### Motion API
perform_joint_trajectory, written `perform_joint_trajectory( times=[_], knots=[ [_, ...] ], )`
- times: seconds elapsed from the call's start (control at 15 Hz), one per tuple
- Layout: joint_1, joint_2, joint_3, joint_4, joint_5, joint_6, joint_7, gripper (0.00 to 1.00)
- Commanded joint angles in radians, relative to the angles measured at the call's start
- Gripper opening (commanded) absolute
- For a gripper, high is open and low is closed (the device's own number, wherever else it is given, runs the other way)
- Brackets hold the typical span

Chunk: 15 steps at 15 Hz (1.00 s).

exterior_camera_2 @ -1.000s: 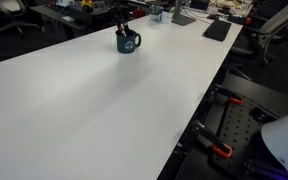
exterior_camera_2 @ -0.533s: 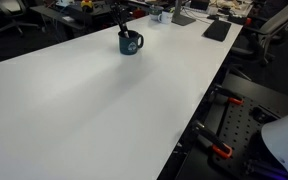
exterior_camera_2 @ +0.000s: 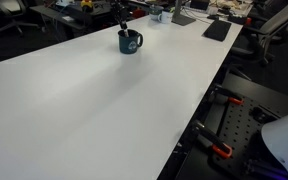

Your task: Remove the marker from the cup

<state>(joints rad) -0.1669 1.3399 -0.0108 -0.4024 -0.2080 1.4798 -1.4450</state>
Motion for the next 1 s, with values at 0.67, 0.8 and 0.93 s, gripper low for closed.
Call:
perform_joint_trajectory(
  times=[0.67, 0.8, 0.93],
  knots=[
    [0.024, -0.107, -0.018, 0.025, 0.054, -0.040, 0.089, 0.04],
    [0.025, -0.131, -0.020, 0.024, 0.054, -0.035, 0.104, 0.04],
    [0.024, -0.153, -0.024, 0.023, 0.051, -0.031, 0.115, 0.04]
  ],
)
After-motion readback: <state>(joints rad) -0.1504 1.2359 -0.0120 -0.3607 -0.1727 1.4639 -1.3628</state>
